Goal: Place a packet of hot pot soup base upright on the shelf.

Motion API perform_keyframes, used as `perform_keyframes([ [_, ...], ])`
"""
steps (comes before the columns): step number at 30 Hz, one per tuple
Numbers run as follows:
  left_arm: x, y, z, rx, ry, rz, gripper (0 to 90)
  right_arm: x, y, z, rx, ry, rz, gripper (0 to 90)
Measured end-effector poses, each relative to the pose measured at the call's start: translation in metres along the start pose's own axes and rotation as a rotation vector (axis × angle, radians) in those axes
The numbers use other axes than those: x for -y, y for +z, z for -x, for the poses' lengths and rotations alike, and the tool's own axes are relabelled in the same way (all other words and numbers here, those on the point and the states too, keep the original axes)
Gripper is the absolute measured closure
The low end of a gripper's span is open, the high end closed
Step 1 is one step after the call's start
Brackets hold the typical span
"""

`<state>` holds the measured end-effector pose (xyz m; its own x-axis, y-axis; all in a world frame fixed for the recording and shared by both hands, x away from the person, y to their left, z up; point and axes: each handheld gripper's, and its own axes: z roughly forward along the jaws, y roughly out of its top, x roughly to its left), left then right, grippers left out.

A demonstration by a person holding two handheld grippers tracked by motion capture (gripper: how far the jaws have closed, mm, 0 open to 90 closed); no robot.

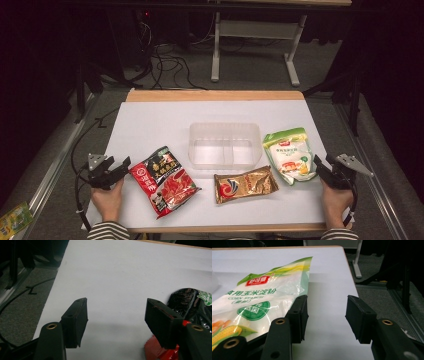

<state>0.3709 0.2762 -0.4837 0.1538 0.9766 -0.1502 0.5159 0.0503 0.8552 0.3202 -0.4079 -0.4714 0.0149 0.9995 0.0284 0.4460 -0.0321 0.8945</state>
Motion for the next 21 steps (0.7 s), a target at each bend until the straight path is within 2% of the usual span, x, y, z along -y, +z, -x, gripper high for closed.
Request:
perform_keyframes([
  [8,0.000,0.000,0.000,0.003,-0.001,-0.001,35.3,0.000,-0.006,0.003,-0.025,-0.004,-0.004,49.7],
  [21,0.000,0.001,0.000,-0.004,-0.005,-0.004,35.2,-0.010,-0.017,0.006,-0.100,-0.014,-0.003,47.7],
])
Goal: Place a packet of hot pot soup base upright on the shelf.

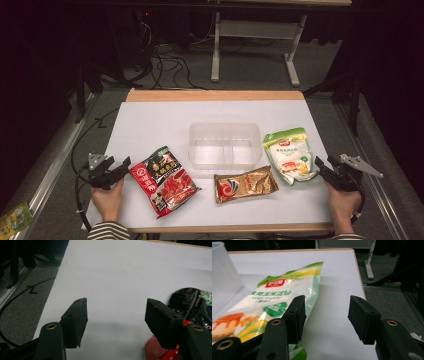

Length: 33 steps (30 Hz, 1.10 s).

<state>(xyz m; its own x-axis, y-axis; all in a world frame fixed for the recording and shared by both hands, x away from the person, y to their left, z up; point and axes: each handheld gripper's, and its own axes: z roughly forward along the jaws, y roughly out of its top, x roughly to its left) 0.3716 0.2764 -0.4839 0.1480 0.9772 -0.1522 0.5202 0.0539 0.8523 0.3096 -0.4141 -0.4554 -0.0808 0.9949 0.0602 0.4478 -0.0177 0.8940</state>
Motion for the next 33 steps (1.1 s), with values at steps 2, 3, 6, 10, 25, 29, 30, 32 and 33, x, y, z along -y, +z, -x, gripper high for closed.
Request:
perform_keyframes([
  [2,0.000,0.000,0.000,0.000,0.000,0.000,35.1,-0.006,0.000,-0.003,-0.027,-0.009,-0.011,46.3],
  [3,0.000,0.000,0.000,0.001,0.000,0.001,35.1,-0.008,0.000,-0.004,-0.031,-0.008,-0.013,46.1],
  [6,0.000,0.000,0.000,0.000,-0.002,0.002,35.0,-0.014,0.003,-0.007,-0.058,-0.014,-0.032,43.8],
  [10,0.000,0.000,0.000,0.002,0.000,0.004,34.8,-0.024,0.009,-0.009,-0.081,-0.025,-0.070,40.7],
  [25,0.000,-0.001,0.001,0.007,0.011,0.003,34.9,-0.054,0.044,-0.015,-0.122,-0.047,-0.179,33.0],
  [29,0.000,-0.001,0.001,0.007,0.012,0.005,34.8,-0.056,0.053,-0.015,-0.134,-0.048,-0.220,33.0],
  [30,0.000,-0.001,0.001,0.007,0.012,0.002,34.8,-0.056,0.055,-0.015,-0.136,-0.041,-0.227,32.8],
  [32,0.000,-0.001,0.001,0.006,0.010,0.001,34.9,-0.056,0.060,-0.014,-0.144,-0.041,-0.251,32.7],
  [33,0.000,-0.001,0.001,0.008,0.011,0.002,34.8,-0.057,0.062,-0.014,-0.146,-0.036,-0.260,32.7],
])
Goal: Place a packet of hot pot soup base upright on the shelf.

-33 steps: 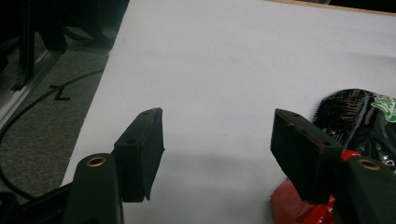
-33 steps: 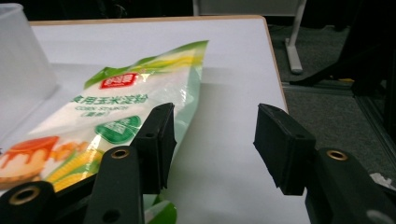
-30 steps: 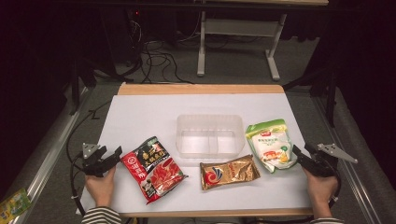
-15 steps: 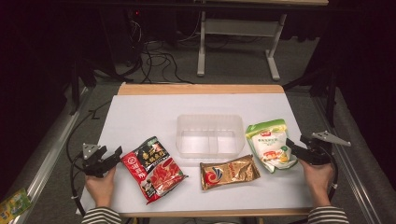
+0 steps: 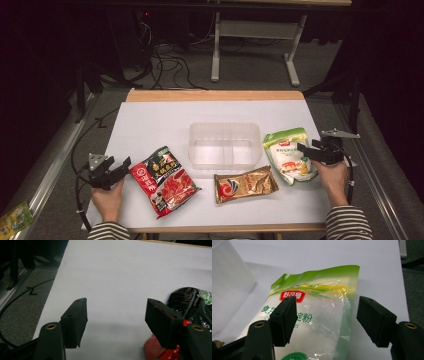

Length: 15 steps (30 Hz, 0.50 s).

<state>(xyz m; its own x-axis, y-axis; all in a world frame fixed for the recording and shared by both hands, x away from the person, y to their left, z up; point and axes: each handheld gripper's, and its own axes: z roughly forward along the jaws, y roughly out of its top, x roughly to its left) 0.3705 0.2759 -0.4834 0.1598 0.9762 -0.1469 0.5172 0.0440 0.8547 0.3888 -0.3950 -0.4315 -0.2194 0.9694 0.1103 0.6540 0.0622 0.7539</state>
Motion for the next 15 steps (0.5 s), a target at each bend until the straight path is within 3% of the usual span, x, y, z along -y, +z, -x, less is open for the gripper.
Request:
perform_keyframes([
  [12,0.000,0.000,0.000,-0.001,-0.002,0.006,34.8,-0.010,0.019,0.001,-0.040,-0.009,-0.105,32.0],
  [15,0.000,0.000,0.000,0.000,-0.003,0.006,34.8,-0.009,0.022,0.007,-0.067,0.029,-0.122,32.0],
])
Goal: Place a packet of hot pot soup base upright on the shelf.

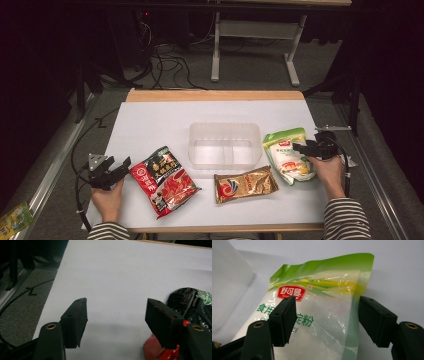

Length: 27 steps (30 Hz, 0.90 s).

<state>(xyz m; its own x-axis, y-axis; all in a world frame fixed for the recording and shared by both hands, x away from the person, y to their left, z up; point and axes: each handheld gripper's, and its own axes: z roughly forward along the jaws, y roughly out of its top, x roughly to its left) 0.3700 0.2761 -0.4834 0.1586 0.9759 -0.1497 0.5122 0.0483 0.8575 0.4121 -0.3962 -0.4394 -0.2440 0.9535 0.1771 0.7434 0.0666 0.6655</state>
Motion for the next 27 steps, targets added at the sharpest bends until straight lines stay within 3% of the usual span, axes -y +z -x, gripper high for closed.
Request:
perform_keyframes([
  [4,0.000,0.000,0.000,-0.001,0.000,-0.001,34.8,0.003,0.004,0.005,-0.030,0.013,-0.033,32.1],
  [18,0.000,0.000,0.001,-0.008,0.003,0.002,34.9,0.006,0.005,-0.006,-0.130,-0.044,-0.088,36.1],
  [21,0.000,0.000,0.001,-0.008,0.005,-0.001,34.9,0.007,0.003,-0.012,-0.174,-0.066,-0.116,43.6],
  [27,0.000,0.000,0.001,-0.007,0.003,0.001,34.9,0.007,0.002,-0.018,-0.210,-0.103,-0.153,53.1],
])
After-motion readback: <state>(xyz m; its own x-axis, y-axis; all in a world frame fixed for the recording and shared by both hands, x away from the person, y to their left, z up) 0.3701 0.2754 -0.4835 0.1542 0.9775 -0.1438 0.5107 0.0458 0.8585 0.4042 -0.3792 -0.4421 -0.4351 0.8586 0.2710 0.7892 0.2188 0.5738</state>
